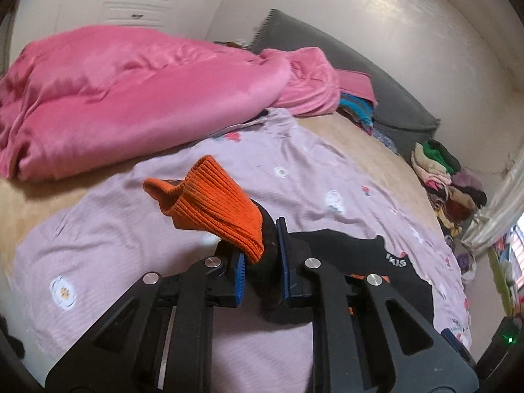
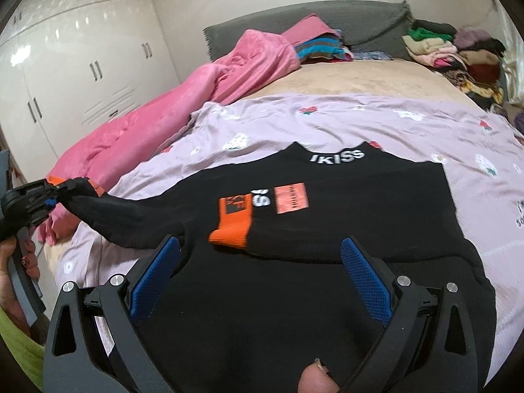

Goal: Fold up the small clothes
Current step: 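Carry the second sleeve across the sweatshirt body with the left gripper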

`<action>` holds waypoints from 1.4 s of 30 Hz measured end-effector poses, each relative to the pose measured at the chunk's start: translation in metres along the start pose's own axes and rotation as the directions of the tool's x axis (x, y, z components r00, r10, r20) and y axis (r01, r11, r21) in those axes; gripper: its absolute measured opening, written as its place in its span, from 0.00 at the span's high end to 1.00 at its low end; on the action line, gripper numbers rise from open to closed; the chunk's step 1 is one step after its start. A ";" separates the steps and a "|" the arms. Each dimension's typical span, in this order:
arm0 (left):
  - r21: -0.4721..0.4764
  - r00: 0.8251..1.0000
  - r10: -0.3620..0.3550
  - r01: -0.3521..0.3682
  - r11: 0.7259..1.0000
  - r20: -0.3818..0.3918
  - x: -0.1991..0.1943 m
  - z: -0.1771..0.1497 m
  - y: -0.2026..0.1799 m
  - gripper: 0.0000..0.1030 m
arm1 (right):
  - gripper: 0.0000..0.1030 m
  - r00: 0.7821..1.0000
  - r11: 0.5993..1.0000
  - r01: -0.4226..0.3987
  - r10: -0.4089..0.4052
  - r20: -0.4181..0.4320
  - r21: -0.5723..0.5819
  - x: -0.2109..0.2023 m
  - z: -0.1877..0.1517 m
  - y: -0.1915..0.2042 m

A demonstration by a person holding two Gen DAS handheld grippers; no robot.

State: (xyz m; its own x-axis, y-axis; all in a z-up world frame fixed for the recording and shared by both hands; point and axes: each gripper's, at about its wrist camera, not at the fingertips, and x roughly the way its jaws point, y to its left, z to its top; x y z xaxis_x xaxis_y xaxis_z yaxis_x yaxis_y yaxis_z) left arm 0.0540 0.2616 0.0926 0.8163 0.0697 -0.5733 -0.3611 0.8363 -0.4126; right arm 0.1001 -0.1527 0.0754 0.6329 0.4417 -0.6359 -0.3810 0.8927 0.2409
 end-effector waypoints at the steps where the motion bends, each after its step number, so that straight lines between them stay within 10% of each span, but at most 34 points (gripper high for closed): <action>1: 0.015 1.000 -0.008 0.008 1.000 0.001 0.001 0.003 -0.008 0.92 | 0.05 1.000 1.000 0.001 -0.001 0.003 0.015 -0.002 0.000 -0.006; 11: 0.200 0.994 -0.110 0.110 0.974 -0.011 0.010 0.008 -0.106 0.92 | 0.05 0.999 0.995 0.016 -0.021 0.042 0.103 -0.023 -0.003 -0.047; 23: 0.377 0.956 -0.254 0.293 0.879 -0.149 0.044 -0.037 -0.221 0.92 | 0.05 0.987 0.969 0.106 -0.130 0.095 0.225 -0.060 -0.006 -0.116; 42: 0.405 0.827 -0.307 0.511 0.758 -0.470 0.117 -0.152 -0.253 0.92 | 0.05 0.944 0.888 0.302 -0.330 0.023 0.347 -0.080 -0.028 -0.186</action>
State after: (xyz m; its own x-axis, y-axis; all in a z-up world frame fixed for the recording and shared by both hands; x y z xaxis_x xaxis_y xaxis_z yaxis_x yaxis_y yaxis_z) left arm 0.1728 -0.0243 0.0221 0.5741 -0.4548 -0.6808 0.3266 0.8897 -0.3189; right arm 0.1012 -0.3565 0.0612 0.7382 0.1244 -0.6631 0.0869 0.9571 0.2763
